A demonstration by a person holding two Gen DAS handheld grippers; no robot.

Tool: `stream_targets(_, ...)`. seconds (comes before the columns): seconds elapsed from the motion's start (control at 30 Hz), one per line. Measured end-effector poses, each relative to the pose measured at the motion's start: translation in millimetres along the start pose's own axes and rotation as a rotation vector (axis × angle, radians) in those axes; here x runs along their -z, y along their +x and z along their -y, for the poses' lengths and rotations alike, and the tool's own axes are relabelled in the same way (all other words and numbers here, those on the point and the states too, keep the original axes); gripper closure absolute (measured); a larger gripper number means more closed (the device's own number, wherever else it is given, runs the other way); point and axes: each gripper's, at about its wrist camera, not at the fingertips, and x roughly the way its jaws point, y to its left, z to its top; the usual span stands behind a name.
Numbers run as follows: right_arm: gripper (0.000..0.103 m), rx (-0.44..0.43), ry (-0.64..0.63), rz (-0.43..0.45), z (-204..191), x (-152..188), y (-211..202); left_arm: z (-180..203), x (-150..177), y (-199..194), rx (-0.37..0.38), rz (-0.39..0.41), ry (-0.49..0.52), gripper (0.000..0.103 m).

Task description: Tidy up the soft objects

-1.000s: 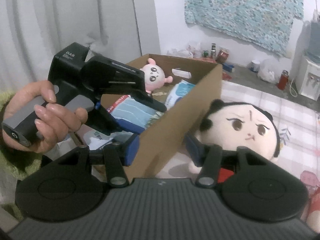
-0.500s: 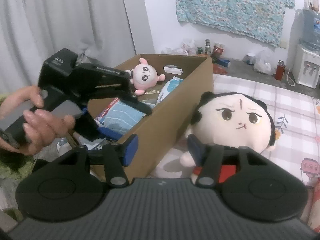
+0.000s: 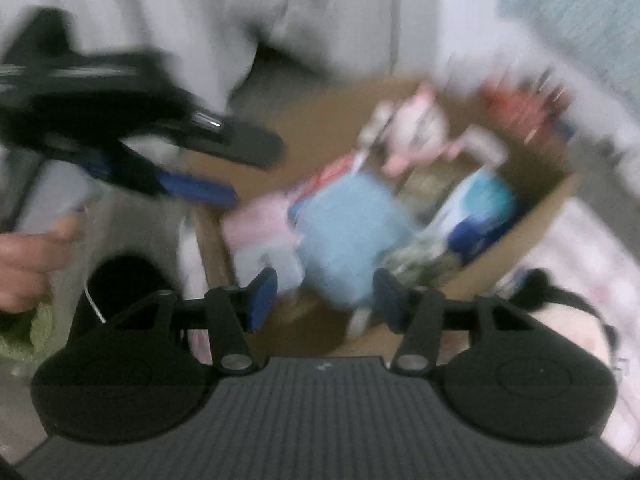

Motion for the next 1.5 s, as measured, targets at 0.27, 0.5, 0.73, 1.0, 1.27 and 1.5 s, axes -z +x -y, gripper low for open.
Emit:
stream_targets(0.27, 0.049, 0.037, 0.019, -0.525, 16, -42, 125, -47, -16, -44, -0.038, 0.141, -0.024, 0.008)
stream_targets(0.5, 0.051, 0.104, -0.075, -0.687, 6, -32, 170, -80, -22, -44, -0.037, 0.141, -0.090, 0.007)
stream_targets(0.73, 0.062, 0.013, -0.134, -0.753, -12, -16, 175, -88, -22, -37, -0.031, 0.134, -0.107, 0.007)
stream_targets(1.0, 0.065, -0.037, -0.107, -0.751, -17, -5, 168, -94, -18, -33, -0.026, 0.122, -0.123, 0.007)
stream_targets(1.27, 0.065, -0.033, -0.095, -0.679, -3, -37, 146, -97, -19, -30, -0.024, 0.118, -0.112, 0.007)
stream_targets(1.5, 0.063, 0.011, -0.113, -0.652, 15, -38, 157, -102, -20, -22, -0.019, 0.104, -0.119, 0.007)
